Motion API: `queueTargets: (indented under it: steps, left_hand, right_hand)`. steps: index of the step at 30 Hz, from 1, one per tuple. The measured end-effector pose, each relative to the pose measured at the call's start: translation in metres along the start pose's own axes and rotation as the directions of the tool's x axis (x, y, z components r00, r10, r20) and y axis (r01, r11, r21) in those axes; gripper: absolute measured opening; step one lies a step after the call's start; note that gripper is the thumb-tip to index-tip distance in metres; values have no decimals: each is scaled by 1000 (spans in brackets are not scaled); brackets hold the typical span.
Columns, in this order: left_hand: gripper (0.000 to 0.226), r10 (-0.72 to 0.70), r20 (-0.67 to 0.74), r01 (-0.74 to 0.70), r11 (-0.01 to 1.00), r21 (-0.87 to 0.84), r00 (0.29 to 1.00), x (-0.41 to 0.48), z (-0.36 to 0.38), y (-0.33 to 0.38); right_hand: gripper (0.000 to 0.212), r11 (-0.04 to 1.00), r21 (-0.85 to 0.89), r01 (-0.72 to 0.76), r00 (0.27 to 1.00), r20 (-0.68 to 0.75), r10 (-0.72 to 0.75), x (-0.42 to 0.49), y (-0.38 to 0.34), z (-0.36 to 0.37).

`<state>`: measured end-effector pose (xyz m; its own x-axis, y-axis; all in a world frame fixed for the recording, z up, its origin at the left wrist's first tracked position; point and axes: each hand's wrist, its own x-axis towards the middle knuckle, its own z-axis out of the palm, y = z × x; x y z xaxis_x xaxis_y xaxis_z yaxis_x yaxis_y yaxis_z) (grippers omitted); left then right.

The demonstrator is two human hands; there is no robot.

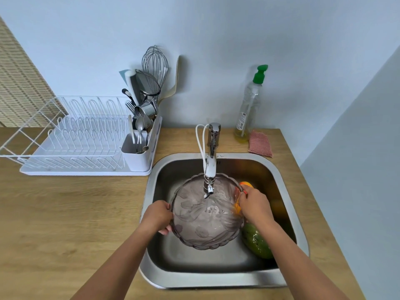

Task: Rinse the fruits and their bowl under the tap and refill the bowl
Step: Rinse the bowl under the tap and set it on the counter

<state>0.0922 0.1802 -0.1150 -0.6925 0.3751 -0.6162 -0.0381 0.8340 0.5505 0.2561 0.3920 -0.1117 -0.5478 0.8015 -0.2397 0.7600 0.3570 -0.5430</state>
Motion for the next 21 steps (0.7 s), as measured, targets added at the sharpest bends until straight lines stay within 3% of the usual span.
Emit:
queueTargets:
  steps: [7,13,18,21]
  left_hand:
    - [43,60,-69,-58,998,28,996,10,2,4]
    - [40,170,-208,-173,985,7,963,-7,-27,19]
    - [28,220,-224,-262,948,-178,949,-21,-40,44]
    - [29,201,-120,-229,928,-295,972,-25,-41,52]
  right_hand:
    - [44,990,96,-100,995,25,98,-4,11,12]
    - [41,888,368,-276,958,184,221,-8,21,51]
    - [39,743,528,-411,902,353,248,-25,13,72]
    - [36,690,555,-466,871,426,245,-29,12,84]
